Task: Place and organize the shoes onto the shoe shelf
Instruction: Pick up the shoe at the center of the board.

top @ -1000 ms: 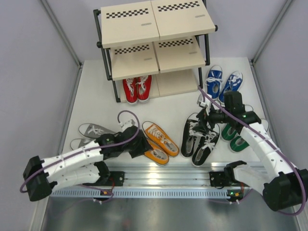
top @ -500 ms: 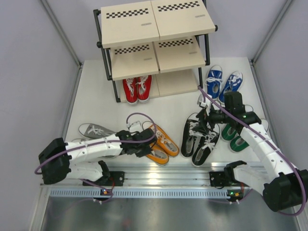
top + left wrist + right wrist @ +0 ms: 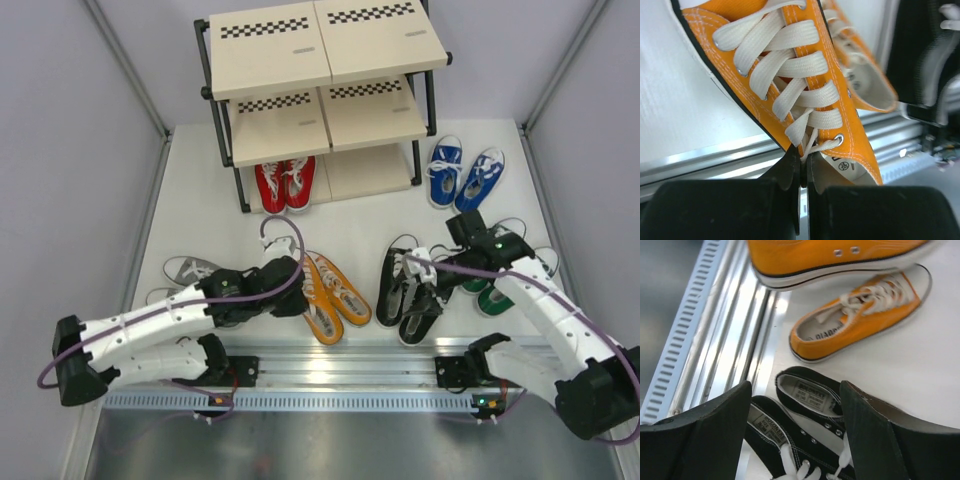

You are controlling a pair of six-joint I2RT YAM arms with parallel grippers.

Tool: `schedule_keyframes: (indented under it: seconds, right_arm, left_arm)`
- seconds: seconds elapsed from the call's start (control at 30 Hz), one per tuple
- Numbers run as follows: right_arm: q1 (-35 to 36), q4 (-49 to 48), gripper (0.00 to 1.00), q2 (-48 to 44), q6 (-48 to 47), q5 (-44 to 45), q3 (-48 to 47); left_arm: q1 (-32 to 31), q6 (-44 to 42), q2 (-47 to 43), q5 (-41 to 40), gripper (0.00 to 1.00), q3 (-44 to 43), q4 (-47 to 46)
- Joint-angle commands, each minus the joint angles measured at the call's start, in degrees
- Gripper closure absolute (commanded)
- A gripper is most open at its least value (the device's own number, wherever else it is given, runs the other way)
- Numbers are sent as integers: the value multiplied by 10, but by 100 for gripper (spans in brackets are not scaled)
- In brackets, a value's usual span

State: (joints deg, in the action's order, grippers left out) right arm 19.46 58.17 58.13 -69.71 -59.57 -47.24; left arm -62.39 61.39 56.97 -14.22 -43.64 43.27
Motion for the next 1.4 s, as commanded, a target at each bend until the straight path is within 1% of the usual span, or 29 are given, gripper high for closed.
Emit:
schedule_keyframes:
  seconds: [0.0, 0.03, 0.1, 0.13, 0.2, 0.27, 0.3, 0.33, 0.37, 0.43, 0.47, 0.53, 0.57, 0.67, 0.9, 1.0, 1.03, 1.17, 1.37]
  right_arm:
    - [63, 85, 28, -18, -171, -19, -38]
    - [99, 72, 28, -20, -166, 13, -48]
    - [136, 61, 28, -20, -140, 44, -82]
    - [168, 53, 28, -18, -132, 58, -97]
    - [199, 55, 28, -9, -116, 78, -142]
    - [246, 48, 28, 7, -98, 100, -171]
    - [263, 42, 29, 17, -72, 110, -191]
    - [298, 37, 29, 22, -61, 121, -198]
    - [317, 34, 29, 29, -52, 145, -204]
    - [349, 34, 30, 51, -46, 158, -212]
    - [357, 29, 32, 57, -43, 179, -210]
    - [382, 13, 32, 65, -44, 207, -197]
    - [391, 6, 32, 66, -43, 237, -192]
    - [413, -10, 34, 79, -37, 269, -184]
    - [443, -40, 37, 119, -5, 303, -188]
    - [458, -53, 40, 138, 8, 328, -183]
    - [466, -57, 43, 142, 13, 338, -181]
    - [477, -67, 50, 154, 20, 401, -180]
    - [479, -72, 50, 153, 29, 437, -177]
  left_arm:
    - [-1, -46, -31, 19, 100, -62, -28]
    - [0, -43, -25, 20, 100, -68, -29]
    - [-1, -43, -11, 20, 100, -89, -30]
    - [0, -41, 6, 10, 100, -97, -30]
    - [0, -37, 25, -1, 100, -119, -31]
    - [-1, -35, 55, -12, 100, -135, -31]
    - [0, -34, 64, -16, 100, -144, -32]
    - [0, -32, 80, -20, 100, -159, -33]
    - [-1, -32, 86, -25, 100, -167, -32]
    - [0, -30, 102, -30, 100, -185, -35]
    - [-1, -30, 104, -32, 100, -188, -37]
    - [0, -29, 111, -34, 100, -195, -42]
    - [-1, -29, 112, -34, 100, -198, -47]
    - [0, -26, 114, -36, 100, -196, -61]
    - [1, -11, 111, -39, 100, -177, -92]
    - [0, -5, 104, -46, 100, -173, -98]
    - [1, -4, 103, -49, 100, -170, -100]
    - [2, -4, 93, -55, 100, -162, -102]
    - [4, 0, 80, -61, 100, -148, -102]
